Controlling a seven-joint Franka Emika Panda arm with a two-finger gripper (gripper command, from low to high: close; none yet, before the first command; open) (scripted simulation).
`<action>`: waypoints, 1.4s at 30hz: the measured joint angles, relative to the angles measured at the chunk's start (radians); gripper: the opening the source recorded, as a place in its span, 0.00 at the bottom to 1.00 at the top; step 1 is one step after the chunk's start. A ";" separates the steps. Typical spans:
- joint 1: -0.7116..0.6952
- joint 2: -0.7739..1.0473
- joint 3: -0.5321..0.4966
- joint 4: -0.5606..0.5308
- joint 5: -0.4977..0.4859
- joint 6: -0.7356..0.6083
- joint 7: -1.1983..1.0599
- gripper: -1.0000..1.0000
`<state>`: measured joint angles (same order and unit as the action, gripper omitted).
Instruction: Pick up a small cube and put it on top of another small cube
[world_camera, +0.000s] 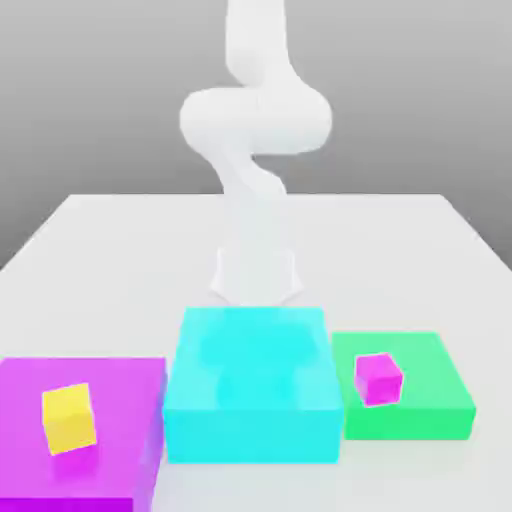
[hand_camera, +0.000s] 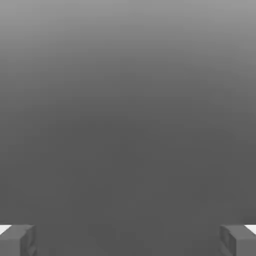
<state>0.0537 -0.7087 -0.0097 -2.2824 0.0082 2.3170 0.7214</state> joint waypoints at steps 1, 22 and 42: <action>0.023 0.039 -0.004 0.008 0.004 0.007 -0.034 0.50; 0.330 0.803 0.071 0.157 0.047 0.145 -0.674 0.50; 0.455 1.333 0.117 0.265 -0.136 0.317 -0.867 0.00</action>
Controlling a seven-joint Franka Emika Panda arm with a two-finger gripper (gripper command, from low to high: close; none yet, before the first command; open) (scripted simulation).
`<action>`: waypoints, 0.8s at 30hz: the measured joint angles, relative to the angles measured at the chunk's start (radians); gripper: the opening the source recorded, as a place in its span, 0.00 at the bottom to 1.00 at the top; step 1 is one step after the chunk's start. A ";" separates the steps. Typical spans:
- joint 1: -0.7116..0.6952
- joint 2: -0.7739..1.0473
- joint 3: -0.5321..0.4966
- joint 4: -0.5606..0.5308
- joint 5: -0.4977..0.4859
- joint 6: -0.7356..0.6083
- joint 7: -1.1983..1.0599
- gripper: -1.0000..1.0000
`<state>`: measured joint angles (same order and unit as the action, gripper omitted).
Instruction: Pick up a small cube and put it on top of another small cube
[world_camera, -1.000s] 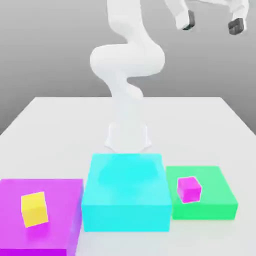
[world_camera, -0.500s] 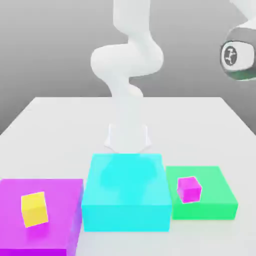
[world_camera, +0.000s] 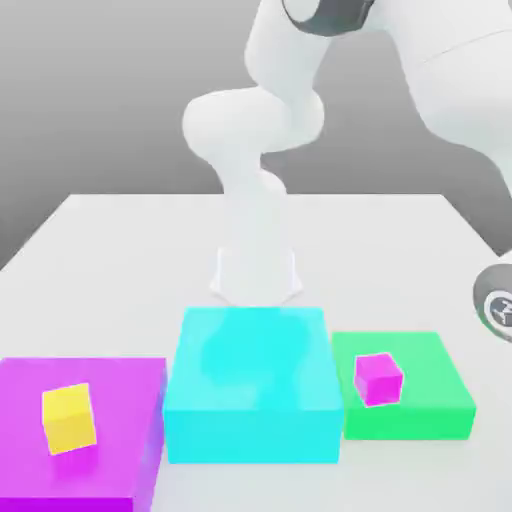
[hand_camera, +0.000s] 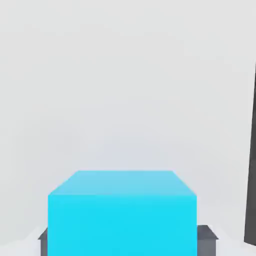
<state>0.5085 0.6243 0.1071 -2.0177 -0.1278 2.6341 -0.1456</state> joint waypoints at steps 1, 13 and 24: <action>0.002 0.011 -0.002 0.003 -0.002 0.009 0.001 0.00; -0.057 -0.375 -0.007 -0.246 0.115 -0.127 0.081 0.00; -0.120 -0.774 -0.053 -0.599 0.159 -0.169 0.305 0.00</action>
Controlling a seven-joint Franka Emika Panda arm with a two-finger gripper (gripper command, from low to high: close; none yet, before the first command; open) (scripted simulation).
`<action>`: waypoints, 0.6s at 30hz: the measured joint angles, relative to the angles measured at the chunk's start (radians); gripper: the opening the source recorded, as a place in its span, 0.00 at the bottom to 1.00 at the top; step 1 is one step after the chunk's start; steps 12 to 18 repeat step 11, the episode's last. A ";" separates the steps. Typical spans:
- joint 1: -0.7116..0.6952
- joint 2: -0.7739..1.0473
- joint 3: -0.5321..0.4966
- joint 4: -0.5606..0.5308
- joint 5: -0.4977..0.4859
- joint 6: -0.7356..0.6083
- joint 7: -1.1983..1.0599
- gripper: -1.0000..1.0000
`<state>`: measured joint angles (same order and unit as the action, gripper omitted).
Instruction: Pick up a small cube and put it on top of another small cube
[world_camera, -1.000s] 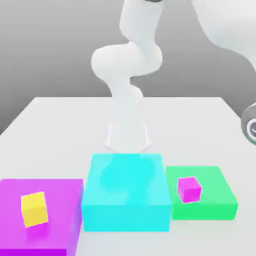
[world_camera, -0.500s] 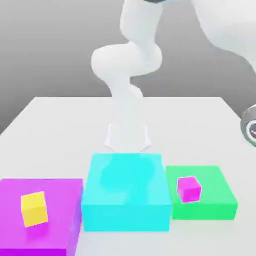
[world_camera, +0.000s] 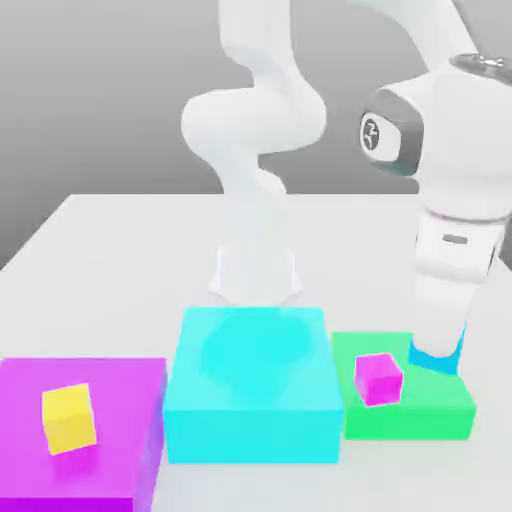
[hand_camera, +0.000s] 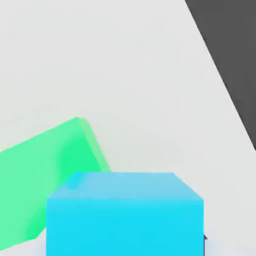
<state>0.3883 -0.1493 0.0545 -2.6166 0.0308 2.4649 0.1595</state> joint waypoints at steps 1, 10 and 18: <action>-0.008 -0.036 -0.001 -0.032 -0.002 -0.004 0.024 0.00; -0.030 0.069 0.004 -0.122 -0.018 0.192 0.080 1.00; -0.030 0.069 0.004 -0.122 -0.018 0.192 0.080 1.00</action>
